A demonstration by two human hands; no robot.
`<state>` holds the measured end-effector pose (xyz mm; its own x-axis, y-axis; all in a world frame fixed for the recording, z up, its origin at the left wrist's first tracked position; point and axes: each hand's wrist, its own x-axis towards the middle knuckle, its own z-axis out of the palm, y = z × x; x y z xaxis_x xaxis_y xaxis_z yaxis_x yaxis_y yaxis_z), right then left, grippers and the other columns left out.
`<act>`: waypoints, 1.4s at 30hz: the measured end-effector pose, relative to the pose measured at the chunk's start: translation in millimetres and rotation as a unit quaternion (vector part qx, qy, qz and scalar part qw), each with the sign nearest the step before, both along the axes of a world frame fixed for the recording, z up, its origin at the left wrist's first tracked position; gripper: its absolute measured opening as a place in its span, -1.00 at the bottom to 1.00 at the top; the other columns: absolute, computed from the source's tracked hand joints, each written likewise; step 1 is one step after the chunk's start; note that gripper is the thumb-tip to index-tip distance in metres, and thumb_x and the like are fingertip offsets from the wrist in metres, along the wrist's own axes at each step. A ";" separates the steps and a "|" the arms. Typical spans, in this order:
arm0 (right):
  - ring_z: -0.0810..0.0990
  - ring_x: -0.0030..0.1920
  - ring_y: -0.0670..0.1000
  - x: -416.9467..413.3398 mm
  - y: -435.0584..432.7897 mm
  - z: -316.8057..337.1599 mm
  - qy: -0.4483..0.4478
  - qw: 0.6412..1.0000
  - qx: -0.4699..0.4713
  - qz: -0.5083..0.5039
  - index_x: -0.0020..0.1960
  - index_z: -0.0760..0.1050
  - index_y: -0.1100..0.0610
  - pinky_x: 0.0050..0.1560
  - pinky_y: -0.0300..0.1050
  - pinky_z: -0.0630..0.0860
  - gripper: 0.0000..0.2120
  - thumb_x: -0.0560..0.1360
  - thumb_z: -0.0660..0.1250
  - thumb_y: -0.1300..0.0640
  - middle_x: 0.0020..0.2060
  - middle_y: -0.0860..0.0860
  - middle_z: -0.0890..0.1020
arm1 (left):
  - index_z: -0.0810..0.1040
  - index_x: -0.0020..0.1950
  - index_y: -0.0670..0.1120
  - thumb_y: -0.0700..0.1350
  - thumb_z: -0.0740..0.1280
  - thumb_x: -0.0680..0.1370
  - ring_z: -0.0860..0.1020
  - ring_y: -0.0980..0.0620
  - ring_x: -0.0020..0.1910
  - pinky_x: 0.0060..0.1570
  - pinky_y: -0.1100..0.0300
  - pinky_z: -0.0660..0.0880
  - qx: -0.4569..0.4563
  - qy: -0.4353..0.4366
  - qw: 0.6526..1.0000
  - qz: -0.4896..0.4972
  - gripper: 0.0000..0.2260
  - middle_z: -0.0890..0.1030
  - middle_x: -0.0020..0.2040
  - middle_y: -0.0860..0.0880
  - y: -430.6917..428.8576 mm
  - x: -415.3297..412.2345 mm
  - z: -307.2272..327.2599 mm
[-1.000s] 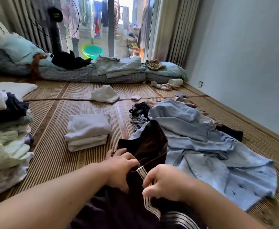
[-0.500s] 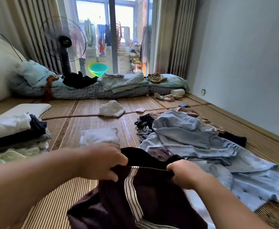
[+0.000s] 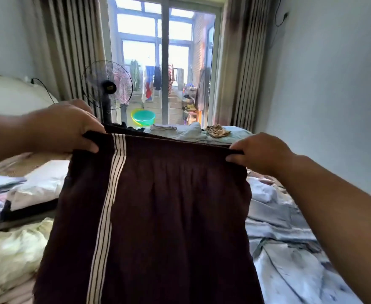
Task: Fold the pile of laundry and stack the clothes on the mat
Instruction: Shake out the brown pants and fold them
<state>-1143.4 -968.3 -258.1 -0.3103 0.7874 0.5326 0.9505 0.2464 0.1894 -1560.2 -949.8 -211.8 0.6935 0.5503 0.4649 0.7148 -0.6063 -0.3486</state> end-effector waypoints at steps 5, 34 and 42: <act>0.54 -0.08 0.01 -25.1 -5.8 53.5 -0.012 1.000 0.018 0.004 0.02 0.65 -0.09 -0.17 -0.11 0.38 -0.67 0.48 0.29 -0.28 -0.19 -0.08 0.61 | 0.71 -0.23 -0.03 -0.06 0.68 0.12 0.52 0.00 -0.23 -0.05 0.44 0.23 0.009 -0.022 1.000 0.001 -0.71 0.59 -0.23 0.13 -0.7 -28.2 22.7; 0.47 -0.13 -0.10 7.4 -29.1 49.1 -0.061 0.985 -0.113 -0.117 -0.28 0.53 -0.11 -0.12 -0.08 0.46 -0.62 0.46 0.23 -0.38 -0.18 -0.17 0.45 | 0.66 -0.13 -0.06 0.15 0.40 0.49 0.52 0.00 -0.22 -0.18 0.16 0.40 -0.088 -0.039 0.973 0.208 -0.73 0.62 -0.26 -0.01 -21.2 29.2 22.9; 0.54 -0.28 -0.01 -3.2 -48.2 69.7 0.181 0.983 -0.008 -0.031 -0.30 0.48 0.15 -0.24 -0.09 0.44 -0.64 0.44 0.42 -0.12 -0.37 0.03 0.58 | 0.57 -0.34 -0.20 0.06 0.54 0.35 0.49 -0.02 -0.43 -0.35 0.16 0.36 -0.126 -0.329 0.923 0.158 -0.66 0.55 -0.43 -0.15 -39.0 9.1 36.3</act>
